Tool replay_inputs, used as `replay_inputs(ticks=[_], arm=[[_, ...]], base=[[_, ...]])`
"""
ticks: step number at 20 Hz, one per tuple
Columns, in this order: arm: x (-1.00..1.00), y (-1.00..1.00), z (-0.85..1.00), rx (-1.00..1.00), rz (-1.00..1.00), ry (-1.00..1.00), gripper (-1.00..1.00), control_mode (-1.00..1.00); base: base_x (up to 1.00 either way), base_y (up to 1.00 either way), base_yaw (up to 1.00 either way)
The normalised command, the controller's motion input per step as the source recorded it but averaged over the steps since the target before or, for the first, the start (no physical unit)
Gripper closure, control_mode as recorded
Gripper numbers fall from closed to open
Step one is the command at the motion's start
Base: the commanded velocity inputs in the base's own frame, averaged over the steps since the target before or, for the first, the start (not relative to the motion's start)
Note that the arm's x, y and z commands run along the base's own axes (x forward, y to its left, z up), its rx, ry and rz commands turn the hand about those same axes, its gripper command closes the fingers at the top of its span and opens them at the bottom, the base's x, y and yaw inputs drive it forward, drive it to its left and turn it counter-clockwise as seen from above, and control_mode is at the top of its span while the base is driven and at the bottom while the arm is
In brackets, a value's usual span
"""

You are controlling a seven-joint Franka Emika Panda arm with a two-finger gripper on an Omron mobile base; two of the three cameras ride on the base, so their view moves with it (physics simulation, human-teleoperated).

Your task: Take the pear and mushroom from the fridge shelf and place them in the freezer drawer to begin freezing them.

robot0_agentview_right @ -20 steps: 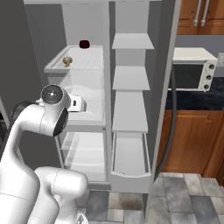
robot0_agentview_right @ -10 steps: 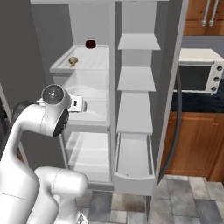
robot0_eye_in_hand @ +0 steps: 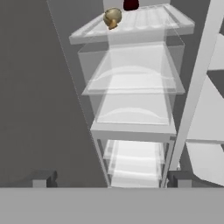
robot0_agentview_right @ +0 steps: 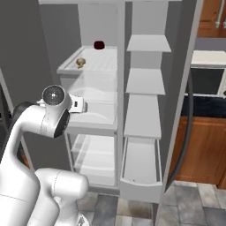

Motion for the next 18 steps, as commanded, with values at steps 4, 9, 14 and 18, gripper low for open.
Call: replay_inputs(ticks=[4, 9, 14, 18], arm=[[0.0, 0.0, 0.0, 0.0, 0.0, 0.0, -1.0, 1.0], [0.0, 0.0, 0.0, 0.0, 0.0, 0.0, -1.0, 1.0], [0.0, 0.0, 0.0, 0.0, 0.0, 0.0, -1.0, 1.0], [0.0, 0.0, 0.0, 0.0, 0.0, 0.0, -1.0, 1.0]], base=[[0.41, 0.37, 0.07], [0.44, 0.23, 0.03], [0.55, 0.21, 0.0], [0.7, 0.33, 0.0]])
